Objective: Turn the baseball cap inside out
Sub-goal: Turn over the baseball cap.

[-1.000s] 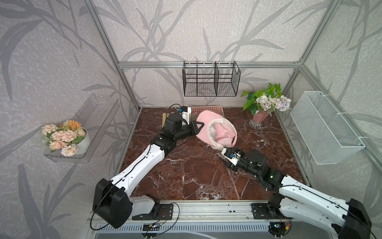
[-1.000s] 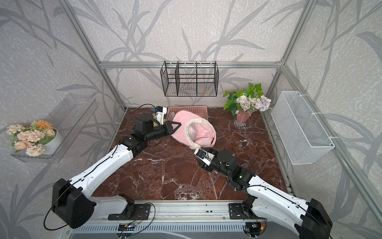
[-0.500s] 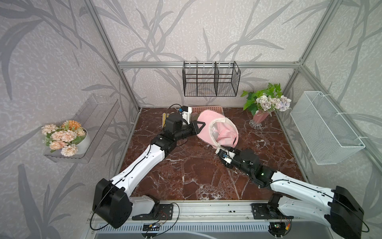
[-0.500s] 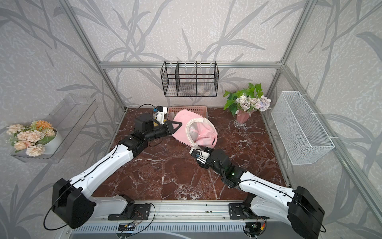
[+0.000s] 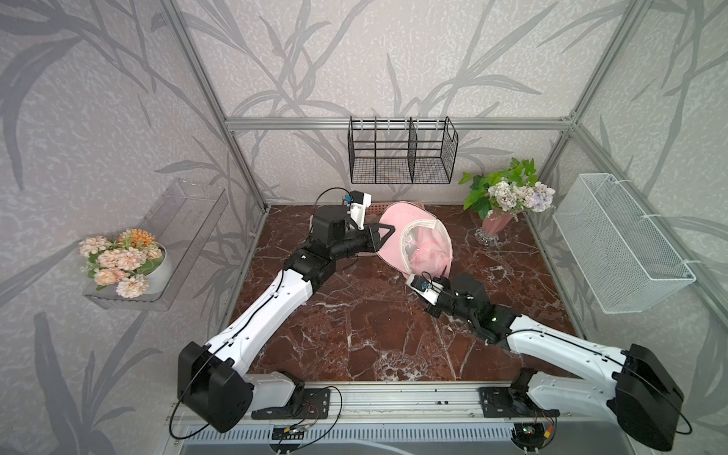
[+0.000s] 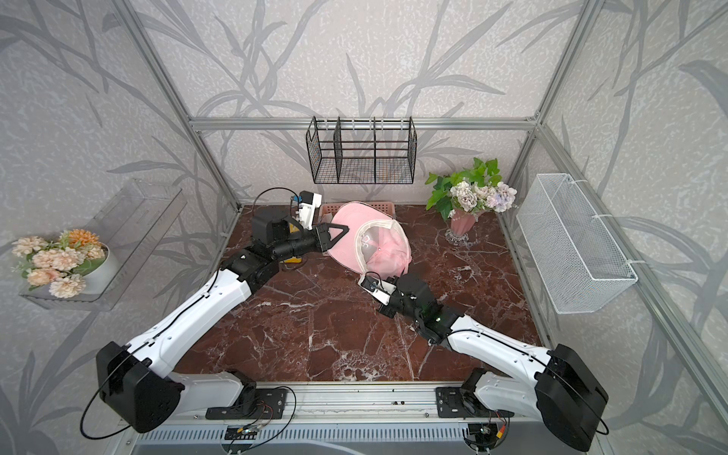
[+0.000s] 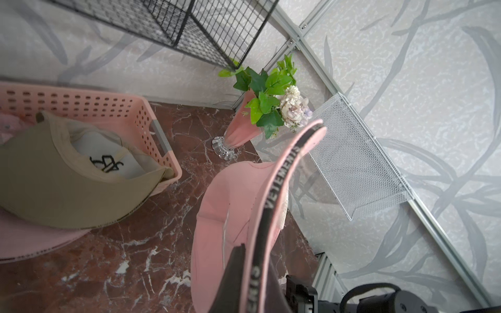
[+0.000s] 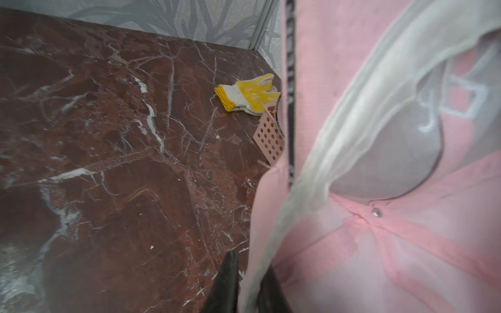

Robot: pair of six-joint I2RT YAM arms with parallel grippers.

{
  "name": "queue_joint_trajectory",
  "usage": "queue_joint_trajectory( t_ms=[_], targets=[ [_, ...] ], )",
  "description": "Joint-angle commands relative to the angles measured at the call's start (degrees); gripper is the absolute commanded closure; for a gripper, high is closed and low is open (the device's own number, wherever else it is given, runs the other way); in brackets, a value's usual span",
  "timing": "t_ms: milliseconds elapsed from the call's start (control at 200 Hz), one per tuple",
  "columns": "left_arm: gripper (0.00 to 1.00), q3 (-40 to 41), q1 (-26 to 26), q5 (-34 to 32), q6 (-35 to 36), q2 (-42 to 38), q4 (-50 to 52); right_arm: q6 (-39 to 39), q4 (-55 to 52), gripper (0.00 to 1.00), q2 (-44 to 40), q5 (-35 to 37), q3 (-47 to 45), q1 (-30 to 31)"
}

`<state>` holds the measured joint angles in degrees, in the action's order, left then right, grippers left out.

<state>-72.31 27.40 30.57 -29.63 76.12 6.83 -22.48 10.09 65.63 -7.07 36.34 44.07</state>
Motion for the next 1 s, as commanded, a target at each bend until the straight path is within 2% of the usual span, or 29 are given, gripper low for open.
queue_joint_trajectory(
  t_ms=[0, 95, 160, 265, 345, 440, 505, 625, 735, 820, 995],
  targets=[
    [1.00, -7.7, 0.5, 1.5, 17.9, 1.5, 6.4, 4.8, -16.3, 0.84, -0.1, -14.3, 3.5, -1.3],
    [1.00, -11.2, 1.3, -2.9, 28.6, 3.1, 13.2, 6.6, -23.6, 0.85, 1.0, -19.1, 6.3, -2.0],
    [1.00, -12.0, 1.6, -6.5, 32.7, 3.9, 15.5, 7.6, -26.2, 0.85, 1.6, -20.8, 7.2, -2.3],
    [1.00, -12.0, 1.6, -9.3, 35.6, 4.5, 16.5, 8.1, -27.6, 0.87, 2.2, -21.5, 7.5, -2.4],
    [1.00, -12.0, 1.9, -7.1, 35.5, 5.0, 16.6, 8.7, -27.1, 0.88, 1.9, -20.2, 7.4, -2.4],
    [1.00, -11.3, 2.5, -2.2, 33.3, 5.2, 16.0, 10.6, -22.8, 0.76, 0.0, -15.5, 6.5, -2.4],
    [1.00, -10.6, 3.0, 1.3, 31.2, 5.1, 15.2, 11.5, -18.0, 0.57, -1.9, -12.0, 5.0, -2.3],
    [1.00, -9.0, 3.4, 4.2, 27.2, 4.9, 14.2, 13.3, -9.8, 0.48, -6.1, -3.9, 2.9, -2.2],
    [1.00, -7.9, 3.6, 4.8, 24.9, 4.3, 13.7, 13.9, -1.7, 0.48, -9.0, 2.0, 0.6, -2.0],
    [1.00, -7.1, 3.6, 6.5, 22.8, 4.0, 12.6, 14.1, 4.4, 0.52, -9.2, 6.5, -0.8, -1.5],
    [1.00, -5.0, 3.7, 11.5, 18.8, 3.0, 8.1, 11.3, 16.1, 0.77, -3.9, 19.1, -1.2, 1.8]
  ],
)
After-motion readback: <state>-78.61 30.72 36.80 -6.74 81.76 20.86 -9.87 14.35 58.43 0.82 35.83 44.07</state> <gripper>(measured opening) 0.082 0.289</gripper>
